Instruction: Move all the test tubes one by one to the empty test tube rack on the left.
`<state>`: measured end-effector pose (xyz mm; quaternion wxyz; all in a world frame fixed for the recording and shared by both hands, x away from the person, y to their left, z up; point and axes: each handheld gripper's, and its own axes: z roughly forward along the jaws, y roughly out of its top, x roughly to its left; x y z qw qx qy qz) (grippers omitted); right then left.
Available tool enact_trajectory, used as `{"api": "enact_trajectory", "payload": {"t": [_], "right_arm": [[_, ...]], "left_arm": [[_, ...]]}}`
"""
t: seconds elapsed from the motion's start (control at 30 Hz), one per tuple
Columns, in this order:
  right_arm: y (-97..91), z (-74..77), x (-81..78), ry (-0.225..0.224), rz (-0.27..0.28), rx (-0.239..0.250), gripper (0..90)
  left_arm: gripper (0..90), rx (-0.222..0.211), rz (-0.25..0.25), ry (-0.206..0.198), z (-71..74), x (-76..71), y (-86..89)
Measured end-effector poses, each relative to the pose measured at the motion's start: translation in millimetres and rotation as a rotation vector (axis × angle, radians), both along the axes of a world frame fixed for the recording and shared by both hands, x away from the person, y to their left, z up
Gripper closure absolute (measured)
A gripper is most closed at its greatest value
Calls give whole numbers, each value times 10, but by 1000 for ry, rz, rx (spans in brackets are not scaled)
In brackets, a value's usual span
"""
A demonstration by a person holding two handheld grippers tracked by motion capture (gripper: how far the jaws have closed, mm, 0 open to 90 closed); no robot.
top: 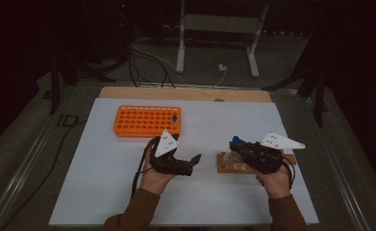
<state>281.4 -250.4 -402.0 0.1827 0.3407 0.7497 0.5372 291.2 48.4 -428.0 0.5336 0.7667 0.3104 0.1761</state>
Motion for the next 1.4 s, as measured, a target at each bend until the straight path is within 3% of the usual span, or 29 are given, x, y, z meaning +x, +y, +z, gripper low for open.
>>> {"api": "enact_trajectory", "payload": {"t": [0.33, 0.53, 1.0, 1.4], "right_arm": [[142, -10, 39, 4, 26, -1, 772], [215, -16, 45, 7, 38, -3, 772], [331, -10, 57, 9, 63, 1, 772], [366, -17, 66, 15, 69, -2, 770]], "left_arm": [[77, 27, -60, 13, 28, 11, -264], [165, 47, -79, 12, 17, 11, -400], [606, 63, -129, -4, 5, 26, -558], [766, 53, -152, -5, -11, 44, -584]]}}
